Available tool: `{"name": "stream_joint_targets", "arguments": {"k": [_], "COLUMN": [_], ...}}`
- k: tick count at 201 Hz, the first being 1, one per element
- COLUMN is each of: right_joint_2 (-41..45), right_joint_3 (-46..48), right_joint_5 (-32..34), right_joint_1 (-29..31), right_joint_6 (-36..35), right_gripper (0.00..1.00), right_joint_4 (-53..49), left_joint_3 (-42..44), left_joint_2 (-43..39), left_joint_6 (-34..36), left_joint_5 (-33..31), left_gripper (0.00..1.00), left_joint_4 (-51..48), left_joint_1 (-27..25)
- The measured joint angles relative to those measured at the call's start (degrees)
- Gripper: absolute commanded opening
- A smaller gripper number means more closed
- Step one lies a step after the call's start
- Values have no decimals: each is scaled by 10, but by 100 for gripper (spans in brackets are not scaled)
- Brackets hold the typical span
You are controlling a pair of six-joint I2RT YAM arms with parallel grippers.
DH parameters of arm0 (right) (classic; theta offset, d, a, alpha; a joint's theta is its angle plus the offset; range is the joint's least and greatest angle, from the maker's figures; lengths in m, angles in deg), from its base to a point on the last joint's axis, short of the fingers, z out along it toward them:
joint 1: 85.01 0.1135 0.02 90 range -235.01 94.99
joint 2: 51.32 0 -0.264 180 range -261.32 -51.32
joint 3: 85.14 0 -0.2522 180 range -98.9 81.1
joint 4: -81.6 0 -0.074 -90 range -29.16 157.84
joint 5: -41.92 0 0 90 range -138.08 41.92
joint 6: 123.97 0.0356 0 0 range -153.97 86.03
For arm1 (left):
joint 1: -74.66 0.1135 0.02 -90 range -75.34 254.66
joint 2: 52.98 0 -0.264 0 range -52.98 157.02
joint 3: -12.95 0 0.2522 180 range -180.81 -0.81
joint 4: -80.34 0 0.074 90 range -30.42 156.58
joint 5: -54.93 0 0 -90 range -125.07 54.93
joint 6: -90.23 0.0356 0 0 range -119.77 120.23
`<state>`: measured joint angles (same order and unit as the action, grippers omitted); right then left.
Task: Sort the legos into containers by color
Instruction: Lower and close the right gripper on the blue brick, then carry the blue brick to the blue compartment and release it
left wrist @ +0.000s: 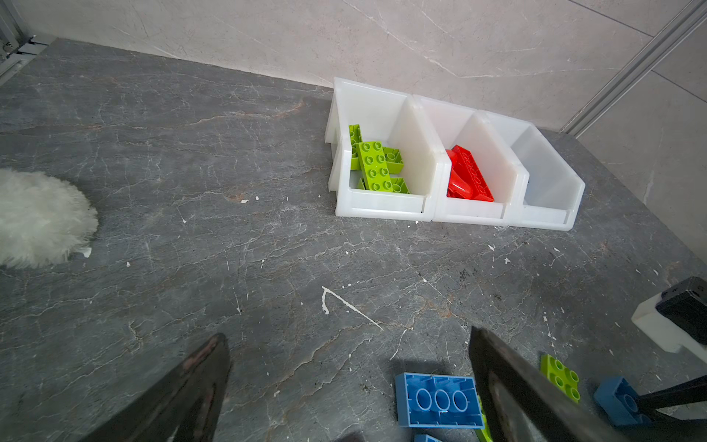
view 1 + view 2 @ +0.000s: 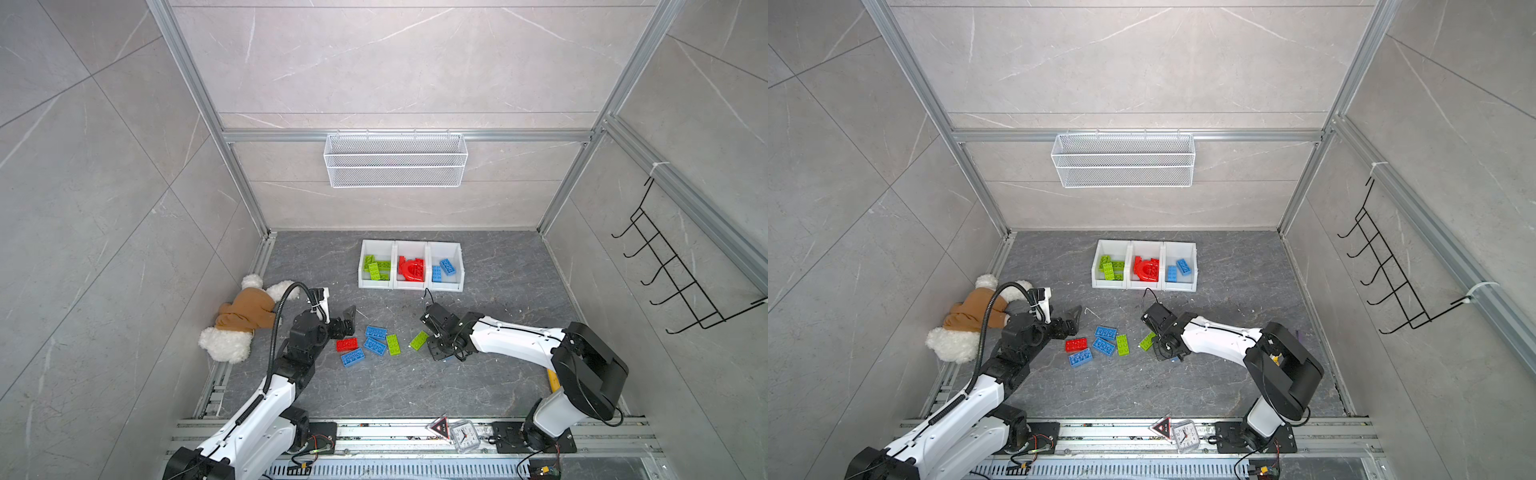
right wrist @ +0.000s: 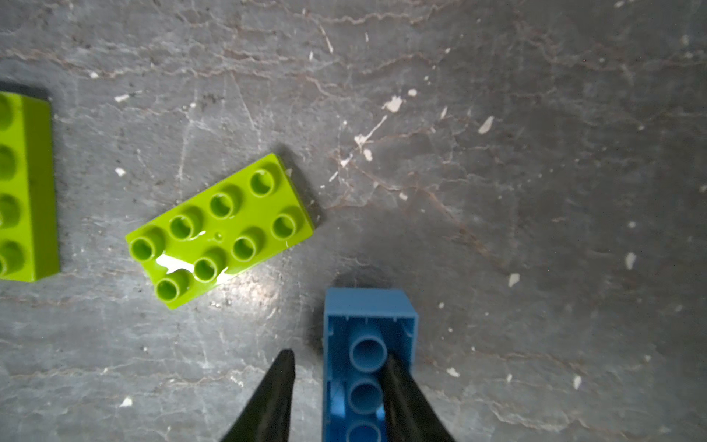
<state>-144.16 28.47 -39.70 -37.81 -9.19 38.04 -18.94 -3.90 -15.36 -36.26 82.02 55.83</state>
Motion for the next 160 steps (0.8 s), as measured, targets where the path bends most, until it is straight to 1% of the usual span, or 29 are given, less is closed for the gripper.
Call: {"name": "stream_joint_targets", "arguments": {"k": [48, 91, 112, 131, 160], "right_joint_2": [35, 44, 44, 38, -5], "right_joint_3": [-1, -40, -76, -128, -222], "right_joint_5": [-2, -11, -18, -26, -46], "right_joint_1": [-2, -34, -60, -91, -139], "right_joint_6": [-6, -33, -56, -83, -125], "right_gripper": [27, 25, 25, 25, 25], "right_joint_4": [1, 0, -1, -2, 8], "left_joint_3": [0, 0, 0, 0, 0], "left_joint_2": [-3, -13, -17, -19, -20], "left_joint_6": [0, 0, 0, 0, 0], "left_joint_5": [0, 0, 0, 0, 0], "left_gripper": [100, 99, 100, 100, 100], "left_joint_4": [-1, -3, -4, -4, -4], "left_joint_1": [0, 0, 0, 0, 0]}}
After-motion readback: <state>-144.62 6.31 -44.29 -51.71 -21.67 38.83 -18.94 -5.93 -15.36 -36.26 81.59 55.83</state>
